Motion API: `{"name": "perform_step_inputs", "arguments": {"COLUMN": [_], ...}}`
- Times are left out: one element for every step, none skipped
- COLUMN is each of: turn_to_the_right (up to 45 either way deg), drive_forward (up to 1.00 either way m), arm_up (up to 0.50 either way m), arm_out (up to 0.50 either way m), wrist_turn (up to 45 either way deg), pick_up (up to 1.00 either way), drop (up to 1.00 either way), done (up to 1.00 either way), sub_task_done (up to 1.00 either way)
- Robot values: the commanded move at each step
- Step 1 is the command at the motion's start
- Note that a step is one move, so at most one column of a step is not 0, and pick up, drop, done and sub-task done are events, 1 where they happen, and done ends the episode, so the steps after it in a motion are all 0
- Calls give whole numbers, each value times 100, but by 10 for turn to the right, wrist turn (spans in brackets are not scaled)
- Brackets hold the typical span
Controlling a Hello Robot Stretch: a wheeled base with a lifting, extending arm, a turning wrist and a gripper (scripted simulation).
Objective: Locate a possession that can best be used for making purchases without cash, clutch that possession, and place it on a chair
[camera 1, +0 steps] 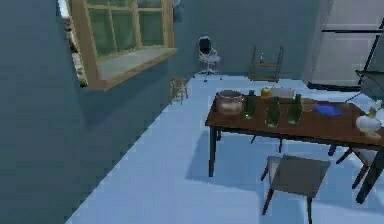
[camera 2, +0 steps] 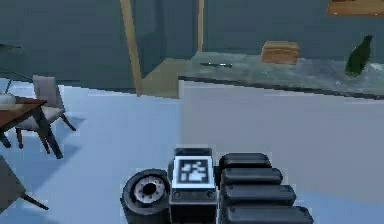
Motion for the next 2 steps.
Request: {"name": "perform_step_inputs", "arguments": {"turn_to_the_right": [0,450], "drive_forward": [75,0], "arm_up": [0,0], "arm_out": [0,0], "wrist_turn": [0,0], "pick_up": [0,0], "drop": [0,0], "done": [0,0], "sub_task_done": [0,0]}}
